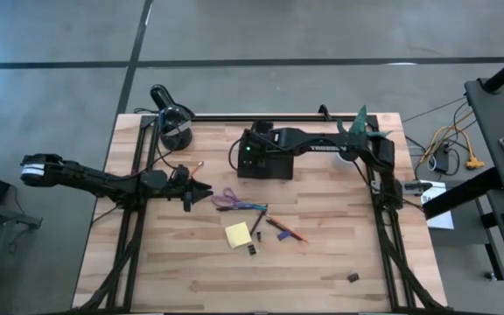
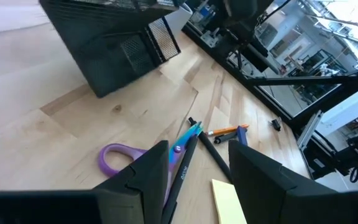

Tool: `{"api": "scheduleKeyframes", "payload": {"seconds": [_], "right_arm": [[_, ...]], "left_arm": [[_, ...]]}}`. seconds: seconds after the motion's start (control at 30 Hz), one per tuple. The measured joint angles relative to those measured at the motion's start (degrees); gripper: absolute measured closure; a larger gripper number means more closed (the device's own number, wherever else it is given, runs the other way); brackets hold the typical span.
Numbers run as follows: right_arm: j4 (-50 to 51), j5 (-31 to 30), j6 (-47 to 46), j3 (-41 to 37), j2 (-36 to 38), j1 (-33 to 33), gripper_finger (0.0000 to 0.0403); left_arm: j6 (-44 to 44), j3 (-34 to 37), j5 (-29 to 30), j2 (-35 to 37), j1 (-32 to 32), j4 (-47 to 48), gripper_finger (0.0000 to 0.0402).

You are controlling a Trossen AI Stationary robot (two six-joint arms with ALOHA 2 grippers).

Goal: Pick and place office supplies into organizer
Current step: Prepare the black desk organizer

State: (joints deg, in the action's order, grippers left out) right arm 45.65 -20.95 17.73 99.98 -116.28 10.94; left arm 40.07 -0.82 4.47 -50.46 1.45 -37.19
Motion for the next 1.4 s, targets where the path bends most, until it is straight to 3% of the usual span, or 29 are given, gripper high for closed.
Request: {"api": "scheduleKeyframes", "payload": {"seconds": [0.33,0.7,1.03,1.2,1.3,1.4], "right_arm": [[0.5,5.2,10.6,0.1,-2.7,1.3,0.0394],[-1.0,4.1,10.6,0.1,-2.4,1.4,0.0387],[-1.1,3.8,6.8,0.1,-2.6,1.4,0.0290],[-0.8,-1.6,6.8,0.1,-0.4,0.8,0.0245],[1.7,-0.9,7.6,0.1,1.3,0.2,0.0234],[5.5,4.5,6.5,0.1,1.6,-0.6,0.0235]], "left_arm": [[0.0,0.0,0.0,0.0,0.1,0.1,0.0252],[0.1,0.0,0.0,0.0,0.0,-0.4,0.0252],[0.1,0.0,0.0,0.0,0.0,-1.9,0.0252],[0.1,0.0,0.0,0.0,0.0,-2.0,0.0252],[0.1,0.0,0.0,0.0,0.0,-1.9,0.0252],[0.1,0.0,0.0,0.0,0.0,-1.9,0.0252]]}}
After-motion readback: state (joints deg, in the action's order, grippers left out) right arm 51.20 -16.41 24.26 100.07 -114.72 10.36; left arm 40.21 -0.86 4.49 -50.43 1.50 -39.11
